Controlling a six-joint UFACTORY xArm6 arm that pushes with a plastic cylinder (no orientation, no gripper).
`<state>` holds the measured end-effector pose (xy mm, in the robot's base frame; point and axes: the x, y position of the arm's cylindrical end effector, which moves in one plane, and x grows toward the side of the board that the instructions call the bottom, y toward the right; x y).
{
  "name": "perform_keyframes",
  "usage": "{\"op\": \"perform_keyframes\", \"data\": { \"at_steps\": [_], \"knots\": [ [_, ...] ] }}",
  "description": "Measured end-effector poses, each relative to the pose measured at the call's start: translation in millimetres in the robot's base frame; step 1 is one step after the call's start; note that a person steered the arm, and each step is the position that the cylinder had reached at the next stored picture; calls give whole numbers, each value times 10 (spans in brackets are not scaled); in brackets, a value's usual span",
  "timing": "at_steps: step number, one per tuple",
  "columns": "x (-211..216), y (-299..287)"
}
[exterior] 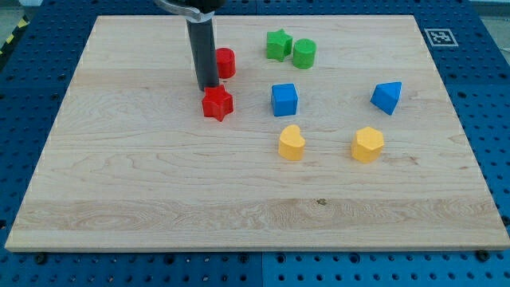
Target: Move the red circle a bit down
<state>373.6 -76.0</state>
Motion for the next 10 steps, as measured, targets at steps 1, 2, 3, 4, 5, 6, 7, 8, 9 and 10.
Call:
{"op": "perform_keyframes", "data": {
  "at_steps": [1, 2, 3, 4, 5, 6, 7, 8, 9, 10],
  "knots": [
    [18, 142],
    [116, 285],
    [174, 295],
    [-26, 294],
    [-368, 77],
    [-592, -152],
    [-890, -465],
    [-1313, -334],
    [-1341, -132],
    [-1341, -232]
  ]
}}
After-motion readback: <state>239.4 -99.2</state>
